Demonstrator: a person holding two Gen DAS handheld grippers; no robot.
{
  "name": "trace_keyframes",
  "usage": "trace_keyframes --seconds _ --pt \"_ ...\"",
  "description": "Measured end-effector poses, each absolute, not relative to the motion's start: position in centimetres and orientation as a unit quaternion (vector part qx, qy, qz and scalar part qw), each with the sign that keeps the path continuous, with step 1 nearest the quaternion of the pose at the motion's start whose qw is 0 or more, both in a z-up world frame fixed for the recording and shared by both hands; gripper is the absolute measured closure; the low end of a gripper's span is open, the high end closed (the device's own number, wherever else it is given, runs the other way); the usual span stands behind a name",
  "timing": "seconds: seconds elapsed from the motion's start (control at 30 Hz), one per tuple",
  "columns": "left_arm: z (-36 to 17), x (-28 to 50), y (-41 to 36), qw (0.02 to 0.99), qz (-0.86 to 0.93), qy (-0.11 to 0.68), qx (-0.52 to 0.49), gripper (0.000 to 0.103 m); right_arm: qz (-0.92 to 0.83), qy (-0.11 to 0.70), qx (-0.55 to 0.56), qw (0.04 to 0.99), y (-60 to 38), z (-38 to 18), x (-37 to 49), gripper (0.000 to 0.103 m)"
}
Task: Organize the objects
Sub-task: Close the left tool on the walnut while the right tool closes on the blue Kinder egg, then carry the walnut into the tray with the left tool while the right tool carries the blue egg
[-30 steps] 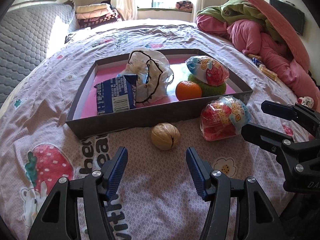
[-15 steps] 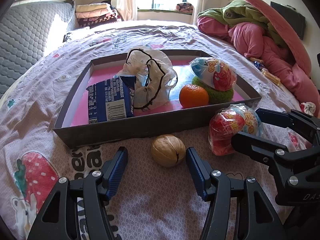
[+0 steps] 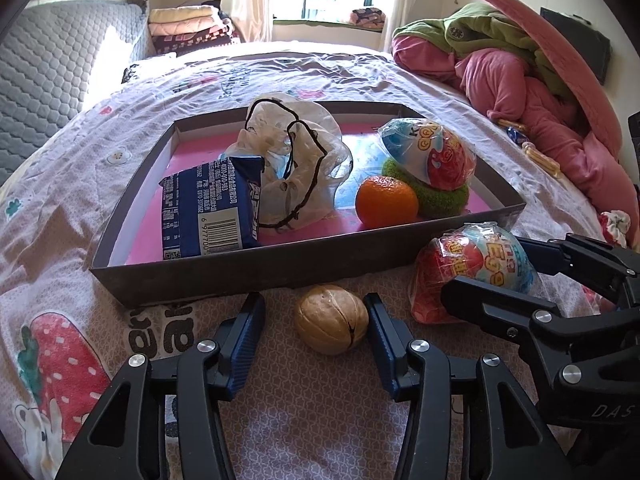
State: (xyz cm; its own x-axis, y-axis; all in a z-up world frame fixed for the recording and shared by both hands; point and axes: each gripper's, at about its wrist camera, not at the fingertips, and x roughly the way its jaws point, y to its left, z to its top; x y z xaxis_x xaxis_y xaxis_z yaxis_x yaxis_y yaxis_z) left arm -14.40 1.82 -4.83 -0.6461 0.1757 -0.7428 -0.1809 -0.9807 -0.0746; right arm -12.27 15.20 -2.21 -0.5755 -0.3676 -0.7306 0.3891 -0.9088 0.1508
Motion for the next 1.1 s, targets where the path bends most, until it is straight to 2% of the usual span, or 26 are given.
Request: trace_keyframes --seconds 0.07,0.17,0.27,0.83,1.1 --pt "-4.9 -14.4 1.8 0.099 0.907 0.002 -0.409 0.055 -0.888 0.018 0.407 0.214 15.0 -2.2 -12.2 0.043" --pt "-4.8 -14.4 1.9 0.1 0.908 0.002 -0.408 0.064 -0.889 0.021 0.404 0.214 14.9 -2.1 -12.1 0.044" --pt "-4.8 -14.4 1.8 0.102 0.908 0.001 -0.407 0.069 -0.89 0.019 0.402 0.214 15.1 -2.0 -12.0 0.044" --pt "-1.4 -13.2 0.9 0.096 0.921 -0.01 -0.377 0.069 -0.912 0.019 0.351 0.211 15.4 0.5 -11.0 0.044" --pt "2.2 -12.6 -0.9 0.075 0.936 -0.011 -0.345 0.069 -0.93 0.028 0.307 0.2 15.9 3.0 -10.4 0.044"
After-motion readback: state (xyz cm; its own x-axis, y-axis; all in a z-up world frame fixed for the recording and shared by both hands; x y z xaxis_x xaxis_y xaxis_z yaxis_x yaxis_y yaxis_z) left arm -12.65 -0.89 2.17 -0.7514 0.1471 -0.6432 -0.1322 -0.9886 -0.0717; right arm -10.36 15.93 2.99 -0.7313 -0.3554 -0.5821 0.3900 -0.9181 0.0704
